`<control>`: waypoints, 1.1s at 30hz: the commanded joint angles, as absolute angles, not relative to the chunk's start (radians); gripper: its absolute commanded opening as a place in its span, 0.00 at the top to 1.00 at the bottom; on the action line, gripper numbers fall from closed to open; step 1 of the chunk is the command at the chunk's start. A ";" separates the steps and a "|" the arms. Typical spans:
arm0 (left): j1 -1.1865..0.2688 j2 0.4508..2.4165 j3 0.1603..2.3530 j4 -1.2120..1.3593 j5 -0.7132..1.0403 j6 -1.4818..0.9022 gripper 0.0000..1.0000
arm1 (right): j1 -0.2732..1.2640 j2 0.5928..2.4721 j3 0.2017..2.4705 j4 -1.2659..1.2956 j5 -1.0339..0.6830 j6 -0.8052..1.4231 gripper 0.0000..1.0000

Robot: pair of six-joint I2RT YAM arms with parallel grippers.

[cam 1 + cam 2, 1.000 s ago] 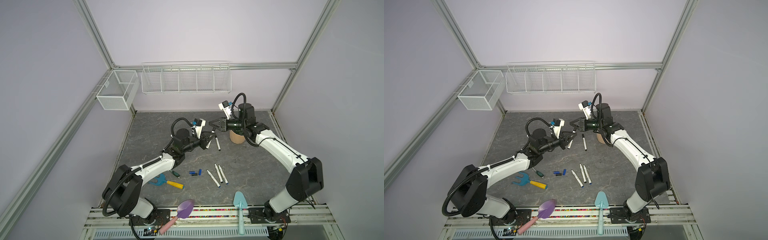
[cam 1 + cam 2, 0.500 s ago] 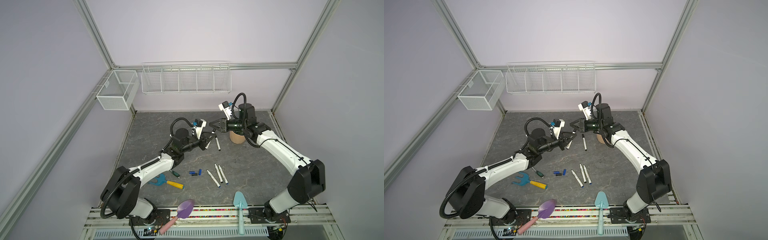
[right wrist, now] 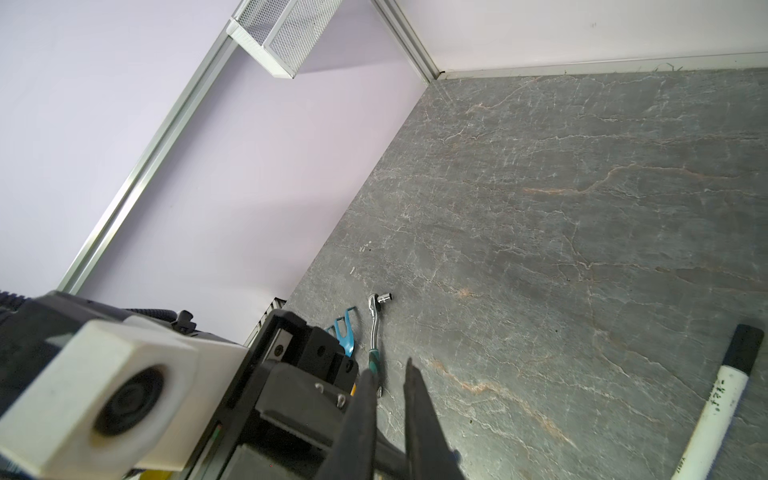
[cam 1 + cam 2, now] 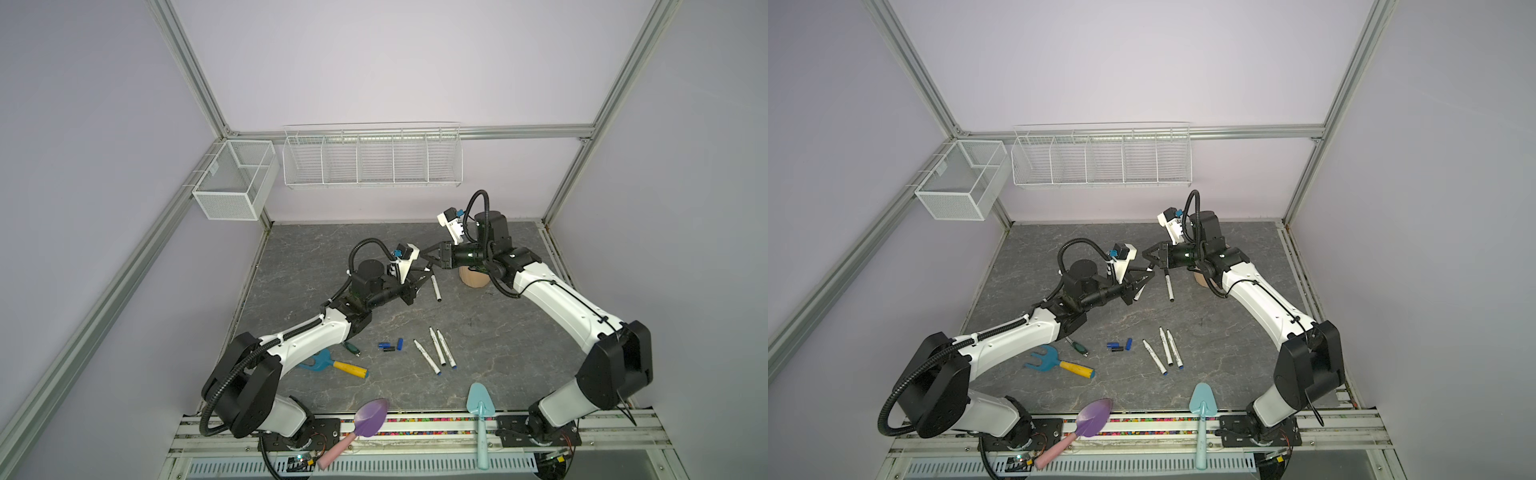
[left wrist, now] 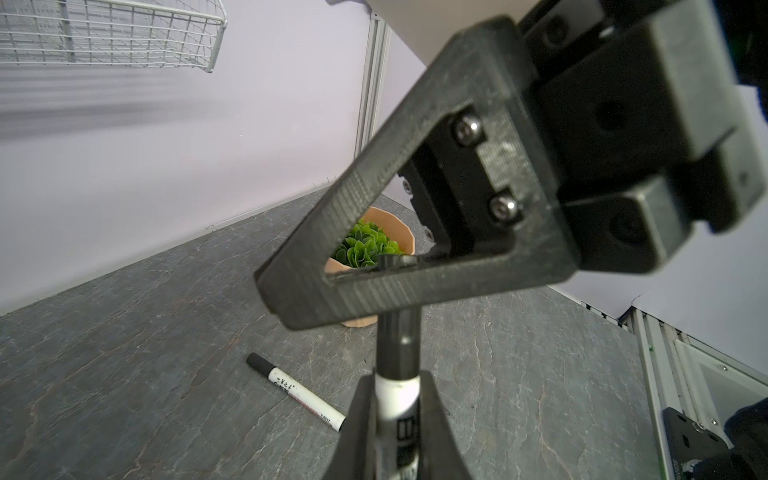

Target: Insert the pens into the pen caps

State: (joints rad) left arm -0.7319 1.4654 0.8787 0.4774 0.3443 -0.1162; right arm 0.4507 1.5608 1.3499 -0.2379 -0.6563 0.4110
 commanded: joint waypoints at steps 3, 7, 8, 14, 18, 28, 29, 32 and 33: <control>-0.745 1.455 0.907 0.879 0.208 -0.151 1.00 | 0.454 1.566 1.301 -0.456 -0.733 0.441 0.92; -0.802 1.522 0.814 0.930 0.182 -0.201 1.00 | 0.437 1.574 1.356 -0.432 -0.740 0.447 0.91; -0.814 1.543 0.794 0.957 0.172 -0.228 1.00 | 0.433 1.579 1.370 -0.426 -0.741 0.451 0.89; -0.850 1.645 0.741 1.048 0.138 -0.309 1.00 | 0.402 1.552 1.402 -0.323 -0.679 0.510 0.41; -0.850 1.699 0.724 1.088 0.101 -0.342 1.00 | 0.382 1.476 1.363 -0.277 -0.555 0.521 0.35; -0.838 1.830 0.832 0.897 -0.232 -0.438 1.00 | 0.329 1.345 1.256 -0.335 -0.396 0.509 0.36; -0.837 1.842 0.860 0.833 -0.244 -0.456 1.00 | 0.327 1.343 1.249 -0.344 -0.396 0.509 0.36; -0.835 1.867 0.960 0.609 -0.288 -0.520 1.00 | 0.328 1.338 1.233 -0.357 -0.397 0.508 0.36; -0.835 1.877 0.992 0.546 -0.300 -0.521 1.00 | 0.327 1.336 1.228 -0.357 -0.396 0.508 0.36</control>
